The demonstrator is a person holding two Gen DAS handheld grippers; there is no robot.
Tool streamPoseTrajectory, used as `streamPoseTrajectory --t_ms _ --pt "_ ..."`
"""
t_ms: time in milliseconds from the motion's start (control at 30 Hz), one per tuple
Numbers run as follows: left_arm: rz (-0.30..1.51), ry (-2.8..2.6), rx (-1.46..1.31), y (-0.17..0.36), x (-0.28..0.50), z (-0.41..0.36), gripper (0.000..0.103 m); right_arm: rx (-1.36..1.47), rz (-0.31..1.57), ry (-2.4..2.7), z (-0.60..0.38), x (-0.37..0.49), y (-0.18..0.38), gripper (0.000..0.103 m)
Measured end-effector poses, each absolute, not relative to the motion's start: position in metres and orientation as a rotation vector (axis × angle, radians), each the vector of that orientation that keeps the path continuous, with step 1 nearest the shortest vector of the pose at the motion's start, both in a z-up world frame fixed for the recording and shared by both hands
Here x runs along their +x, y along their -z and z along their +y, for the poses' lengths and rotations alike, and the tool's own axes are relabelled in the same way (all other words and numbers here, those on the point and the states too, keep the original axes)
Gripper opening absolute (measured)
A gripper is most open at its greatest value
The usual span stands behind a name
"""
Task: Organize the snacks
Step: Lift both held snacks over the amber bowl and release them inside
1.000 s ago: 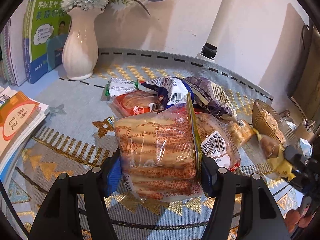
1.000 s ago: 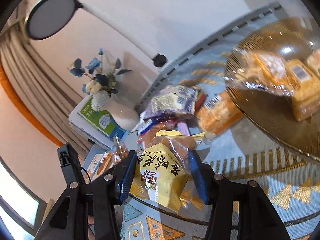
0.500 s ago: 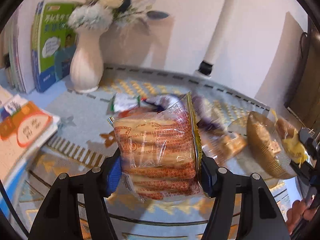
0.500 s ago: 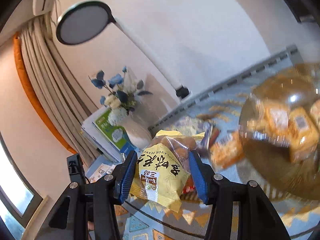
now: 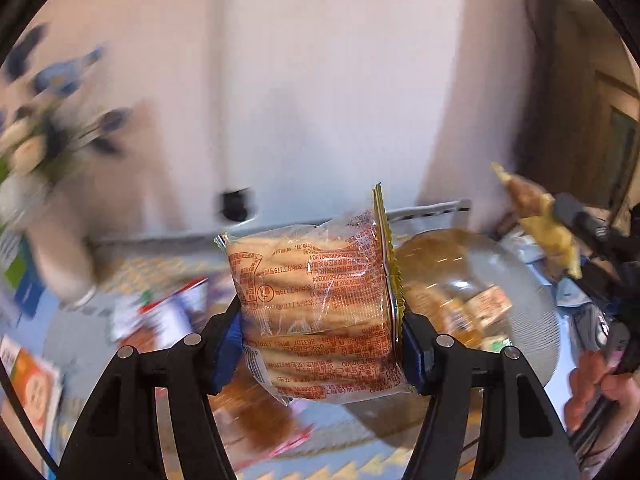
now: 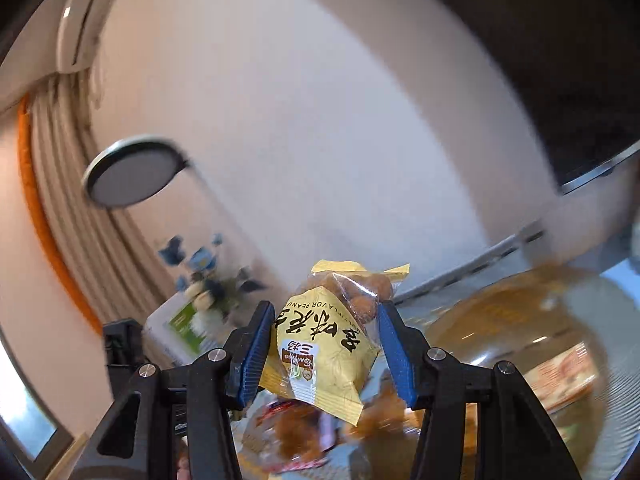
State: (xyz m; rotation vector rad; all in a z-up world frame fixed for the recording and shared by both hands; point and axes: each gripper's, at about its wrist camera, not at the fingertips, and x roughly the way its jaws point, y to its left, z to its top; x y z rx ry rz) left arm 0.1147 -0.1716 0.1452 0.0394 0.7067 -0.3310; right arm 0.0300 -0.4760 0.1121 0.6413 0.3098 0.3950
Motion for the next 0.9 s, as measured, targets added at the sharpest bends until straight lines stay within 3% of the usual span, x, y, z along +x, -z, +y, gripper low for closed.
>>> streamPoseTrajectory --t_ms 233,300,333,367,400,433,567,667,900 --pt "0.749 0.458 0.117 -0.131 0.149 -0.267 0.063 0.693 0.328 -0.269 -0.525 0.045 -0.086 0.051" --pt "0.793 0.494 0.154 -0.116 0.16 -0.292 0.068 0.707 0.332 -0.245 -0.533 0.049 -0.08 0.055" --pt "0.82 0.509 0.172 -0.11 0.165 -0.301 0.073 0.701 0.349 -0.219 -0.536 0.052 -0.077 0.061" --pt "0.853 0.516 0.198 -0.102 0.17 -0.309 0.075 0.699 0.393 -0.198 -0.538 0.058 -0.071 0.082" --pt "0.874 0.497 0.219 -0.096 0.174 -0.314 0.076 0.703 0.41 -0.19 -0.537 0.06 -0.068 0.091" --pt "0.887 0.487 0.224 -0.092 0.175 -0.317 0.079 0.709 0.415 -0.187 -0.539 0.061 -0.066 0.093" --pt "0.874 0.454 0.208 -0.093 0.173 -0.311 0.081 0.707 0.4 -0.188 -0.541 0.057 -0.07 0.093" --pt "0.864 0.452 0.178 -0.098 0.171 -0.3 0.09 0.697 0.394 -0.192 -0.538 0.054 -0.073 0.093" --pt "0.824 0.377 0.208 -0.108 0.165 -0.278 0.09 0.658 0.396 -0.192 -0.525 0.05 -0.073 0.093"
